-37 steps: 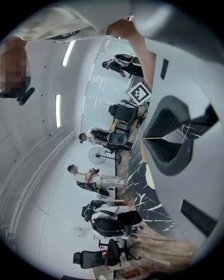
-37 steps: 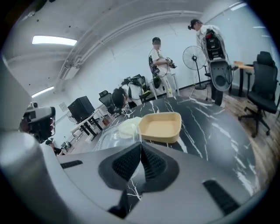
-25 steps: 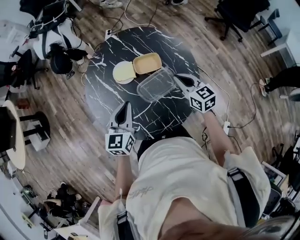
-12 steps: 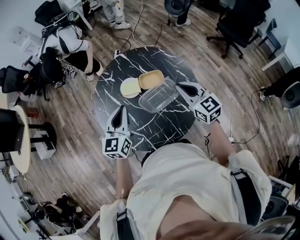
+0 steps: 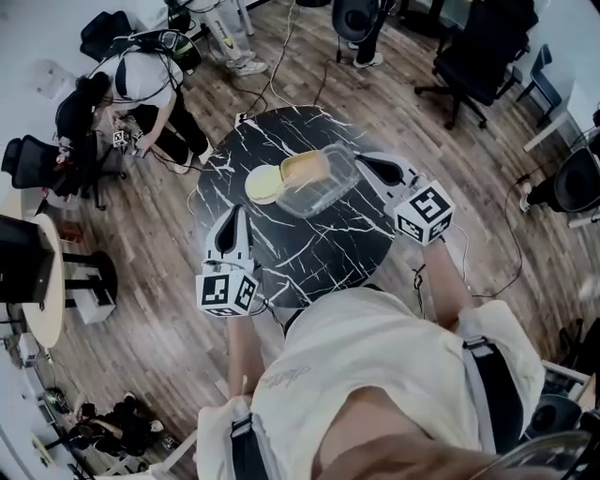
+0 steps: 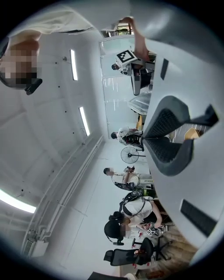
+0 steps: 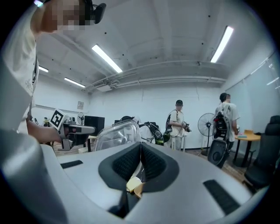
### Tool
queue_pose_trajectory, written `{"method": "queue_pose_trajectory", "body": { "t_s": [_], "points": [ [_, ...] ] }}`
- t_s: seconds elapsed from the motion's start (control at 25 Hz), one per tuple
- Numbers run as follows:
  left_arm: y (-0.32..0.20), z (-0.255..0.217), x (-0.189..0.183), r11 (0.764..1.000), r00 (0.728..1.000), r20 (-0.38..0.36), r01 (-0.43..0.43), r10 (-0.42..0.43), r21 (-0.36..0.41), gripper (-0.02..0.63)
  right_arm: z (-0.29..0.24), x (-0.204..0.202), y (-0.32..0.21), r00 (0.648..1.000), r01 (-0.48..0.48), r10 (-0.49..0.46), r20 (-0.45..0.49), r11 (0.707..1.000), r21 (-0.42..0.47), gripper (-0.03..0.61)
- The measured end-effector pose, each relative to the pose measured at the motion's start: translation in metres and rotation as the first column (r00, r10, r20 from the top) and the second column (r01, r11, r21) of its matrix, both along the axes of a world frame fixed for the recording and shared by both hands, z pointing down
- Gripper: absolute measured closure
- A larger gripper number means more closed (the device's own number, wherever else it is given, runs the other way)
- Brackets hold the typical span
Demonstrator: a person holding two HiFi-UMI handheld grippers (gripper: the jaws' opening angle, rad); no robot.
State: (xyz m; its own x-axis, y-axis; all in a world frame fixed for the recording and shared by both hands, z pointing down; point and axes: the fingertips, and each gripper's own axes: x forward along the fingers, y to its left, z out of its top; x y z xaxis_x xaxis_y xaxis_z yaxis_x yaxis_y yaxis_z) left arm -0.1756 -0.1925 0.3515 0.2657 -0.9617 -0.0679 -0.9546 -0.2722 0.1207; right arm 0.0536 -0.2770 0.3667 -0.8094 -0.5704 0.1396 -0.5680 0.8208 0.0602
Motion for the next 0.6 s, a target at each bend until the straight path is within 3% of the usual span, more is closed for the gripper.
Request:
{"method": "queue_pose_trajectory", "body": {
  "t_s": [0.6],
  "points": [
    [0.009, -0.031, -0.002, 0.998, 0.999, 0.041, 0.001, -0.003, 0.059, 0.589, -0.053, 0.004, 0.009, 0.996, 0.000, -0.010, 0.085, 0.994, 0.113, 0.568]
  ]
}}
